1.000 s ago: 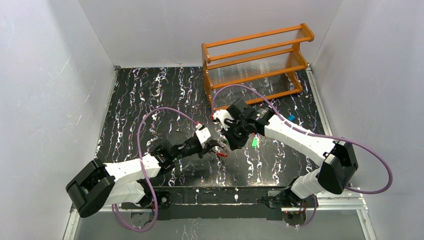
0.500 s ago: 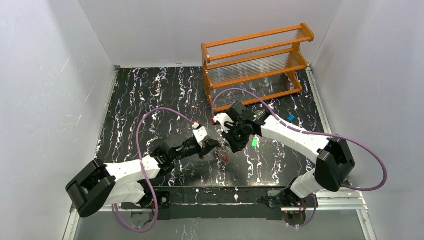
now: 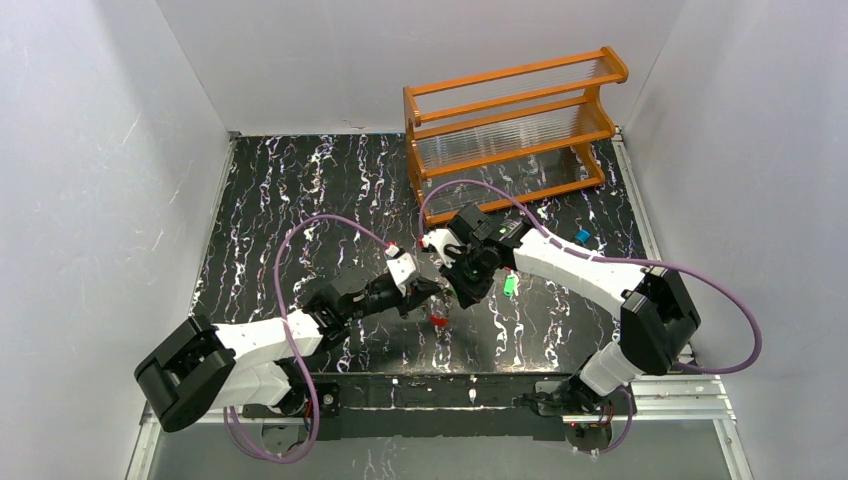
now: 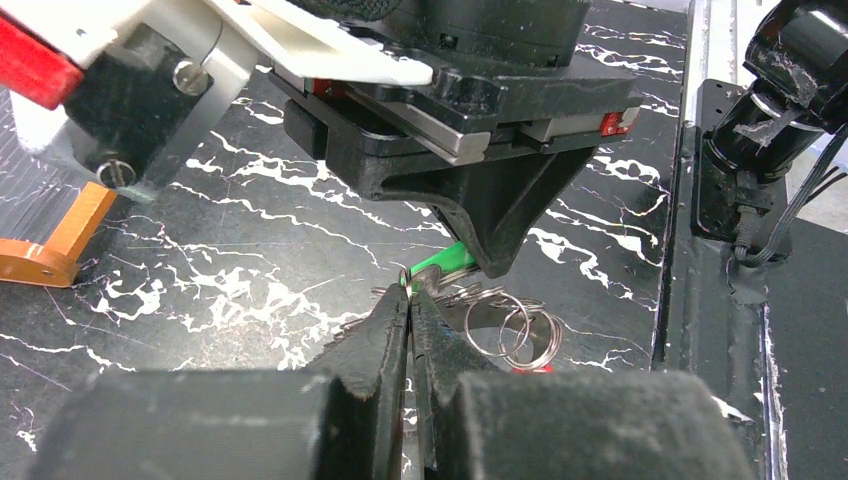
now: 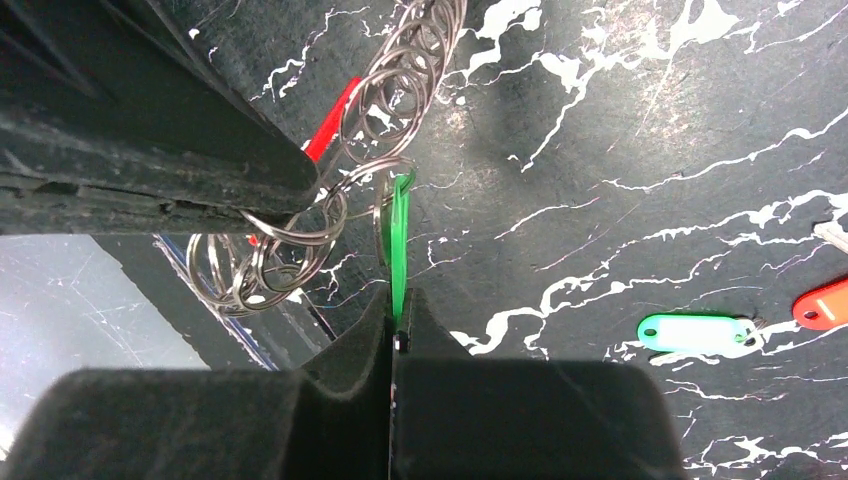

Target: Remove the keys from the keyring

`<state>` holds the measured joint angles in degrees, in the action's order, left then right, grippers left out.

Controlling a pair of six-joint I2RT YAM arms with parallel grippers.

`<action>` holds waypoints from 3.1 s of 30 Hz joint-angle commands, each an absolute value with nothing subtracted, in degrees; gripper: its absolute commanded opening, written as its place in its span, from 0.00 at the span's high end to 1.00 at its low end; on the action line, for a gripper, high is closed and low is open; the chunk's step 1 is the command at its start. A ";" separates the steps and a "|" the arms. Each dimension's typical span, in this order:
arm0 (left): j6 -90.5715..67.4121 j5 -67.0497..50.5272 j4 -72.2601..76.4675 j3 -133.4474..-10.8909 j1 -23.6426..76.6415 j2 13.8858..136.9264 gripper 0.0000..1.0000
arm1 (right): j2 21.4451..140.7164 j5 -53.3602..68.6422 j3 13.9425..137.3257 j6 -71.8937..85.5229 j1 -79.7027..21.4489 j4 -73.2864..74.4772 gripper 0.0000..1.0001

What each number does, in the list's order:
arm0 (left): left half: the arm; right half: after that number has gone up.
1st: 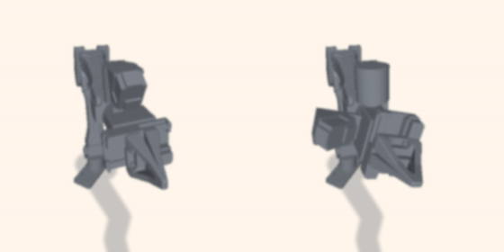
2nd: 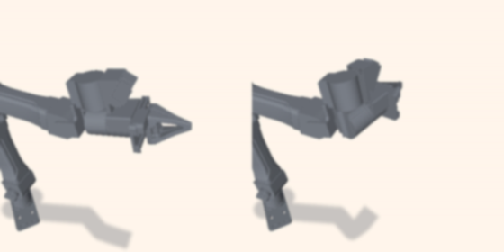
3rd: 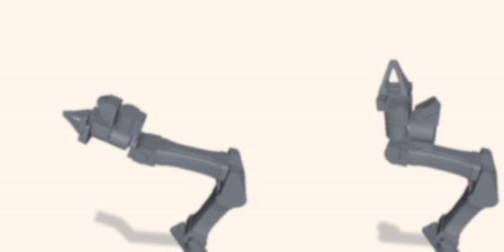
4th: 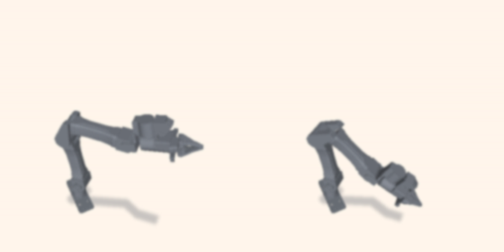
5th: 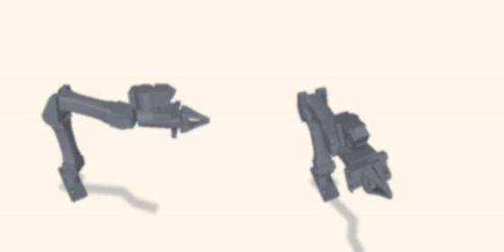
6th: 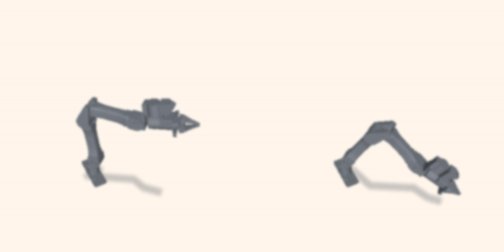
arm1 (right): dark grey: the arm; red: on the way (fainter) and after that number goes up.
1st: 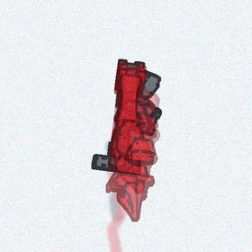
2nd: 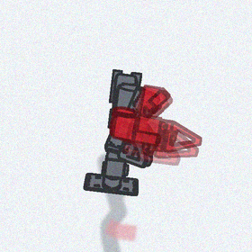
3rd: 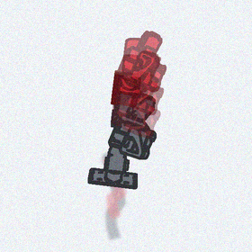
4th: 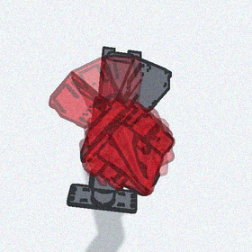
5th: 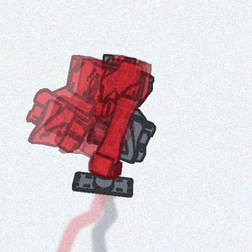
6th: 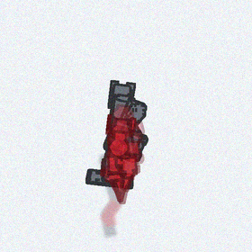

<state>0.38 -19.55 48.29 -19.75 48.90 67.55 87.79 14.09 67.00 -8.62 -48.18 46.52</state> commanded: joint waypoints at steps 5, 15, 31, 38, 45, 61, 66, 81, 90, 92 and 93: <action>0.92 -18.59 52.21 -21.73 48.80 66.53 1.00 | 88.04 15.73 68.99 -9.55 -48.04 47.16 0.99; 1.84 -13.81 51.69 -19.76 48.78 65.39 1.00 | 82.42 13.09 66.28 -7.93 -47.95 46.24 0.99; 3.04 -11.67 47.68 -19.77 48.82 66.26 1.00 | 77.01 12.53 67.09 -8.09 -47.97 43.91 0.99; 3.35 -11.56 45.02 -20.42 48.83 66.10 1.00 | 75.42 13.52 68.34 -9.24 -47.99 42.18 0.99; 1.55 -10.85 43.10 -22.02 48.91 66.45 1.00 | 77.07 16.25 68.63 -11.29 -48.19 42.45 0.99; -5.14 -2.80 36.74 -22.77 49.26 63.34 0.68 | 80.49 11.32 69.90 -12.87 -50.36 42.15 0.99; -9.61 -0.76 29.86 -23.95 49.23 60.38 0.52 | 80.63 8.80 68.37 -11.95 -50.19 41.35 0.99; -32.30 10.45 -0.46 -34.85 49.13 53.81 0.28 | 76.74 5.25 63.34 -7.48 -50.08 35.11 0.99; -52.92 10.03 -7.67 -40.21 49.13 59.14 0.28 | 78.16 4.97 63.06 -1.51 -50.06 34.53 0.99; -57.46 8.54 -9.89 -42.01 49.13 60.97 0.29 | 78.01 5.37 62.08 -1.24 -50.14 33.24 0.99; -58.84 7.98 -11.26 -43.36 49.17 62.00 0.30 | 78.05 5.22 61.80 -1.15 -50.25 33.08 0.99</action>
<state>-47.46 9.80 -4.78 -38.92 49.23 59.40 78.74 4.69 62.98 -3.57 -50.00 36.62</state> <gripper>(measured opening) 0.718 0.042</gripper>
